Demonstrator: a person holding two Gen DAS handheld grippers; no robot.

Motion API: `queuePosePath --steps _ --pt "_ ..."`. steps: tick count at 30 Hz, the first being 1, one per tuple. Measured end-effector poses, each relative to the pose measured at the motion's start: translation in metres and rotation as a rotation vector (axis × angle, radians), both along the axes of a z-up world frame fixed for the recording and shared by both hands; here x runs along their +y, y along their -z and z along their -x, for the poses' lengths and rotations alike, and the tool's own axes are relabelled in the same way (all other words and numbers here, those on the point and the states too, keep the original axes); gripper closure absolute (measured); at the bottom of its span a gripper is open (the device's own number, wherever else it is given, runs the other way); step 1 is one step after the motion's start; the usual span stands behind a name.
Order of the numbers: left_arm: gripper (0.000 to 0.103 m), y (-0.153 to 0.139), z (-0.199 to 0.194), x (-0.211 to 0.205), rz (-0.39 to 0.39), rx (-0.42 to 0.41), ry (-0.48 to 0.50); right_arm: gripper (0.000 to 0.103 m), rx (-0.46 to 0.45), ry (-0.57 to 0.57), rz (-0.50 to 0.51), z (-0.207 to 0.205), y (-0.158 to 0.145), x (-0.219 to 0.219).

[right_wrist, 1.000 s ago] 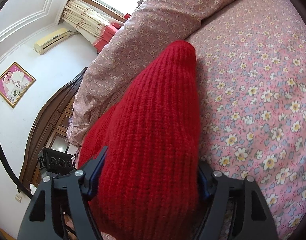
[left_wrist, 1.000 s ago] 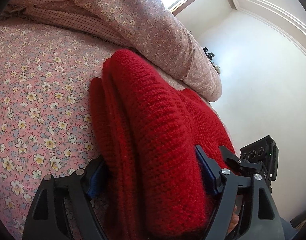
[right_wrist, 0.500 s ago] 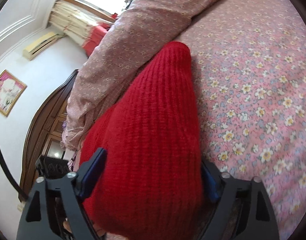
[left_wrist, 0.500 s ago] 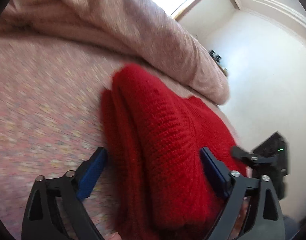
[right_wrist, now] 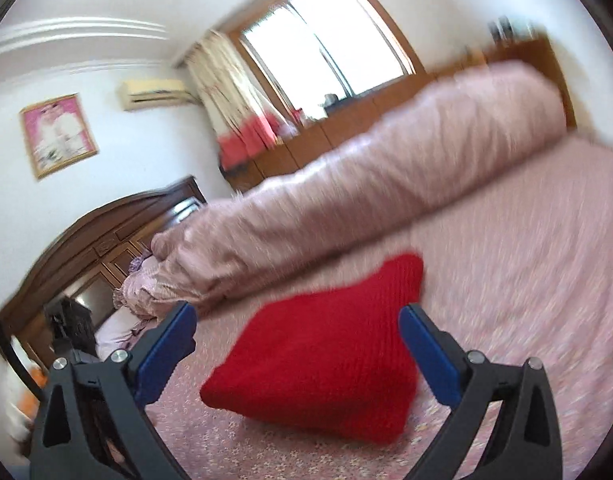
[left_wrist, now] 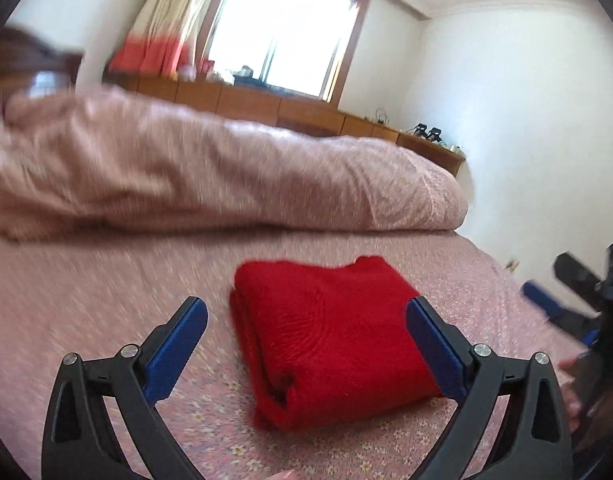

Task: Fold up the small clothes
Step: 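Open both tools and set the folded cardigan down on the bed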

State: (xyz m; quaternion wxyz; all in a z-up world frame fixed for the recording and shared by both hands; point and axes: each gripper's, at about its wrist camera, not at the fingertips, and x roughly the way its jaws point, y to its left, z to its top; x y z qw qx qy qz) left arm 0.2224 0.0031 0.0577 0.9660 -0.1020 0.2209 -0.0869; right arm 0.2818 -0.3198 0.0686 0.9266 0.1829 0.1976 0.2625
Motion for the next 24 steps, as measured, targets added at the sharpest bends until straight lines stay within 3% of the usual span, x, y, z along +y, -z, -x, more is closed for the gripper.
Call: queuePosePath --steps 3,6,11,19,24 --pt "0.007 -0.012 0.028 -0.008 -0.063 -0.098 -0.028 0.000 -0.115 0.044 0.046 0.032 -0.012 -0.003" --pt "0.007 -0.013 0.048 -0.018 -0.130 -0.125 -0.041 0.000 -0.136 0.104 0.105 0.056 -0.008 -0.009" --pt "0.007 0.002 0.052 -0.028 -0.141 -0.079 -0.013 0.000 -0.147 0.185 0.325 0.078 0.010 -0.003" --pt "0.007 0.042 0.021 -0.034 -0.153 -0.002 -0.025 0.000 -0.177 0.219 0.382 0.064 0.041 0.013" --pt "0.006 0.080 -0.002 -0.037 -0.151 0.085 -0.014 0.000 -0.119 0.212 0.422 0.044 0.068 0.027"
